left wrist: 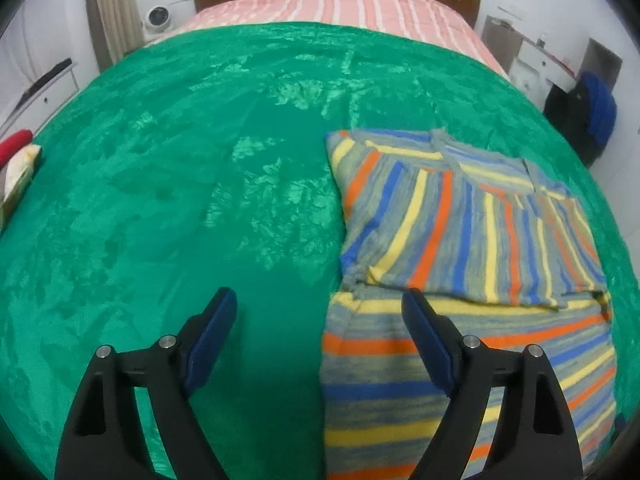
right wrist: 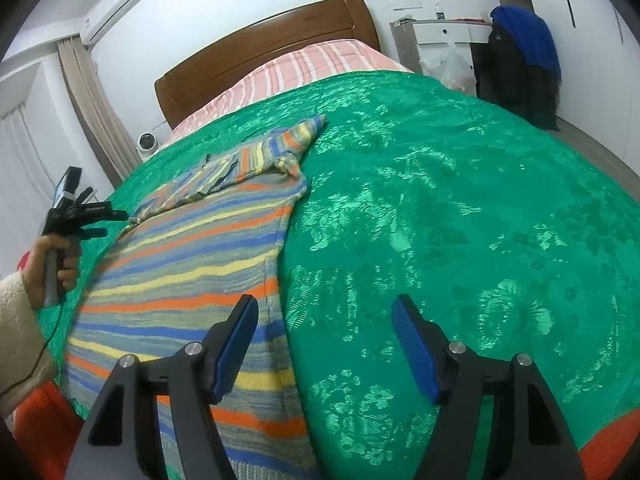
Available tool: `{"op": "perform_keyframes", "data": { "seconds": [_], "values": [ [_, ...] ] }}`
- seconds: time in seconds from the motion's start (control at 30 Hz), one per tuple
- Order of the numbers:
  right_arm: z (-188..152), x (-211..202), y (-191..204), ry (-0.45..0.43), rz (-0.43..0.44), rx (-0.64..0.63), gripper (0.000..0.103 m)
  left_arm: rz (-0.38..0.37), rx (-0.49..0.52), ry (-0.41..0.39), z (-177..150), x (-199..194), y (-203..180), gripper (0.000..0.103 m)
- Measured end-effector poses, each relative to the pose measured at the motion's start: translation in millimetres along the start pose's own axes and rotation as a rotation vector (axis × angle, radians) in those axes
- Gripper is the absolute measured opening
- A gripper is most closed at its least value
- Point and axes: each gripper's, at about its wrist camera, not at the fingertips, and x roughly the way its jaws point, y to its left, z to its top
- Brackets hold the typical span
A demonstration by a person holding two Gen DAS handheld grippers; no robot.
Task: Fold small clothes
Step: 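Release the folded side with the left gripper and lift away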
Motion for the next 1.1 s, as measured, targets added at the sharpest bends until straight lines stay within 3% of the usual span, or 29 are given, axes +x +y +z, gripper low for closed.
{"op": "perform_keyframes", "data": {
  "seconds": [0.3,0.47,0.5,0.57,0.63,0.77,0.8,0.83,0.9,0.97,1.1],
  "values": [
    [-4,2,16,0.012,-0.026,-0.062,0.069,-0.175,-0.038,0.062,73,37,12,0.083],
    [-4,12,16,0.035,-0.028,-0.074,0.069,-0.176,-0.02,0.121,93,75,-5,0.078],
    [-4,12,15,0.036,-0.028,-0.075,0.069,-0.168,-0.022,0.132,94,84,-9,0.073],
    [-4,15,14,0.042,-0.027,-0.076,0.069,-0.171,-0.013,0.141,91,94,-16,0.016],
    [-4,17,14,0.046,-0.026,-0.08,0.07,0.003,0.059,0.113,84,105,-24,0.004],
    [-2,19,14,0.047,-0.023,-0.082,0.071,-0.011,0.035,0.091,80,100,-23,0.01],
    [-2,20,13,0.046,-0.023,-0.082,0.071,-0.007,0.05,0.087,79,93,-25,0.024],
    [-1,20,13,0.045,-0.023,-0.082,0.071,-0.005,0.056,0.072,78,84,-25,0.048],
    [-1,19,14,0.042,-0.022,-0.082,0.071,0.003,0.049,-0.006,70,56,-21,0.08],
    [-1,17,14,0.037,-0.021,-0.08,0.071,-0.017,0.063,-0.035,52,37,-18,0.085],
    [-1,14,15,0.027,-0.022,-0.079,0.071,0.064,0.133,0.094,10,57,-11,0.084]
  ]
}}
